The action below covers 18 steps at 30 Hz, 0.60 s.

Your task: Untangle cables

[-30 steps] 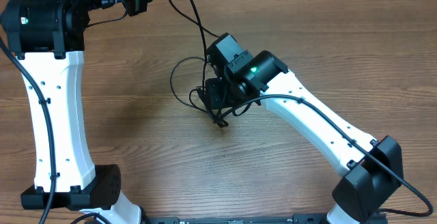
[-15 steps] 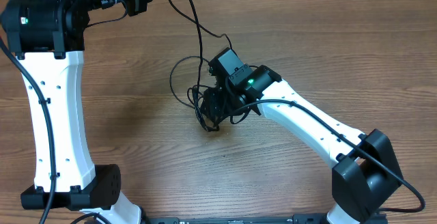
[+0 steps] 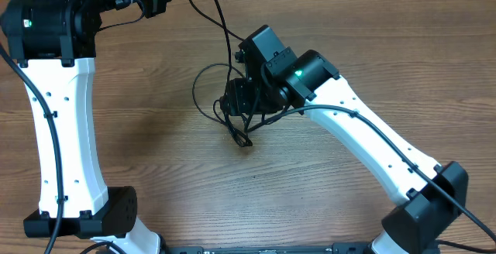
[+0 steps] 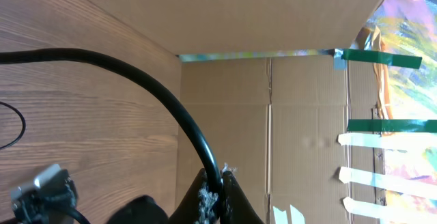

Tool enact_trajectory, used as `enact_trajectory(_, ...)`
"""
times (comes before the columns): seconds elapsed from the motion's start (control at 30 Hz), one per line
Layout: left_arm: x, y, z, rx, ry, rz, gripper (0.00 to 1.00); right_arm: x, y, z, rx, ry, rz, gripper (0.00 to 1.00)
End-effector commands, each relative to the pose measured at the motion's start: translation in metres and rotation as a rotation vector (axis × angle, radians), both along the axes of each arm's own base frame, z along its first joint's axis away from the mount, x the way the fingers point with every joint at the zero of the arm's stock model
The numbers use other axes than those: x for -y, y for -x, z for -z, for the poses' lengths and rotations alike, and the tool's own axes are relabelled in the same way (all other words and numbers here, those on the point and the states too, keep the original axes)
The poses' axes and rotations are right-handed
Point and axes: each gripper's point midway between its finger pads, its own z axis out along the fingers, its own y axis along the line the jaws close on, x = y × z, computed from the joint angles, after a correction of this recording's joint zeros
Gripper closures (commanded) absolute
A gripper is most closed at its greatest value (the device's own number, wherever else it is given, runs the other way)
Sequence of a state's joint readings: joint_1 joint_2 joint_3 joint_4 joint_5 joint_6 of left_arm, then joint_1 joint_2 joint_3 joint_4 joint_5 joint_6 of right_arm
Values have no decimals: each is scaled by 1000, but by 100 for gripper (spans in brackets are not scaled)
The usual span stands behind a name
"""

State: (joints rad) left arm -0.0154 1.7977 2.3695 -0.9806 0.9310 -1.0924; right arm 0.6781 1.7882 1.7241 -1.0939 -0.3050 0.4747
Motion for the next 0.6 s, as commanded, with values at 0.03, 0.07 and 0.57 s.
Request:
enact_trajectory(0.03,-2,4,-8,36,-10,-7,96,-1,6,8,-10,11,-21,46)
enact_trajectory(0.07,-2,4,-8,36,-10,-7,96,-1,7,17,-25,22,-21,49)
enact_trajectory(0.57,-2,5,-6,25,-11,-7,96,-15,23,68,-116,-42,-68,54)
